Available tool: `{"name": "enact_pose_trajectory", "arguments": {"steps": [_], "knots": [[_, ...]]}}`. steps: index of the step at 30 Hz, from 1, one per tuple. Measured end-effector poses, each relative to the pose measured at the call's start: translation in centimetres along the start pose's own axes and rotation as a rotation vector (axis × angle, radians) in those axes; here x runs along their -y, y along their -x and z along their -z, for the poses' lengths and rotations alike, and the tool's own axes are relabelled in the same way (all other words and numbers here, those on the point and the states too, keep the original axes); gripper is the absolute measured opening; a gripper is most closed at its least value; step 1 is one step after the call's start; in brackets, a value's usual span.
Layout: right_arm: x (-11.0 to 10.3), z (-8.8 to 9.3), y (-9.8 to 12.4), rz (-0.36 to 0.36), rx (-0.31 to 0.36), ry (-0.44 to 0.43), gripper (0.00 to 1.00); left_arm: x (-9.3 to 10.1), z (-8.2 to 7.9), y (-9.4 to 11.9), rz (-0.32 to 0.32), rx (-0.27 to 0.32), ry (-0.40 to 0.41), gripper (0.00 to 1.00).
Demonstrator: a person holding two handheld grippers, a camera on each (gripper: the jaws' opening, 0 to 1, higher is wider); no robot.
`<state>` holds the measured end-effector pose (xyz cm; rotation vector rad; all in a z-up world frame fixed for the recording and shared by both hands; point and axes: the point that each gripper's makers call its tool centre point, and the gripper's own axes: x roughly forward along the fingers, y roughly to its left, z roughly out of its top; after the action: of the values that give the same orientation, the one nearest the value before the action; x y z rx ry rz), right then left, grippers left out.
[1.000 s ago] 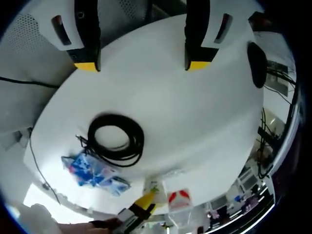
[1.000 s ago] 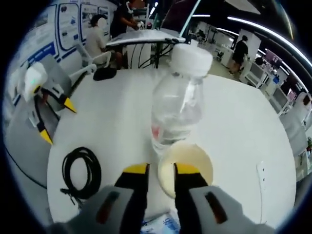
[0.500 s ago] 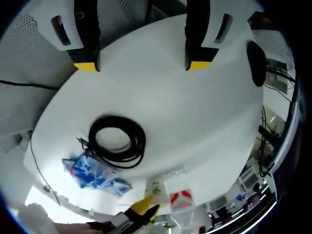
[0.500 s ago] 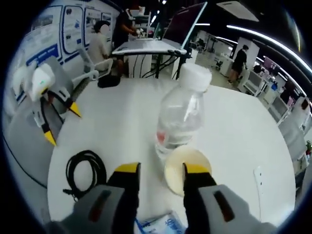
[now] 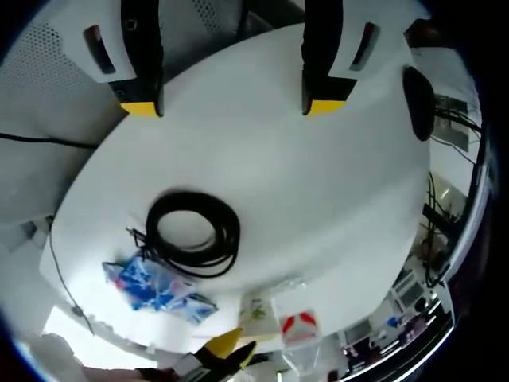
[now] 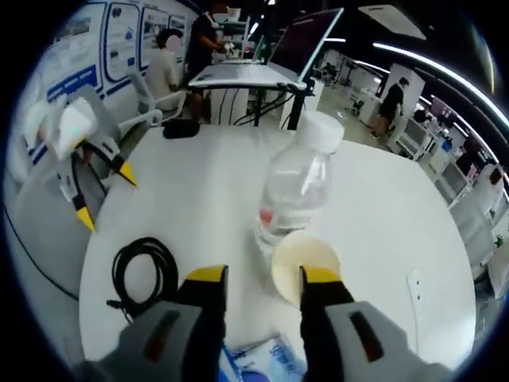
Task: Arrange the tabletop items into an orderly group along one side of the table until the central work area is clear of visible clutter.
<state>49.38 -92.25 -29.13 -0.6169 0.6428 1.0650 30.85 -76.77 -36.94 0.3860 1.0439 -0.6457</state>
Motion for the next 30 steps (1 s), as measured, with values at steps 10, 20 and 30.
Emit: {"name": "enact_pose_trajectory", "arguments": {"steps": [10, 20, 30], "knots": [[-0.6, 0.6, 1.6, 0.022, 0.013, -0.042, 0.34, 0.1, -0.3, 0.1, 0.003, 0.023, -0.001, 0.66], [-1.8, 1.6, 2.7, 0.040, 0.014, -0.101, 0.34, 0.3, -0.5, 0.2, 0.012, 0.035, -0.009, 0.66], [-2.6, 2.5, 3.6, 0.052, -0.005, -0.138, 0.34, 0.5, -0.7, 0.4, 0.028, 0.047, -0.016, 0.66]]}}
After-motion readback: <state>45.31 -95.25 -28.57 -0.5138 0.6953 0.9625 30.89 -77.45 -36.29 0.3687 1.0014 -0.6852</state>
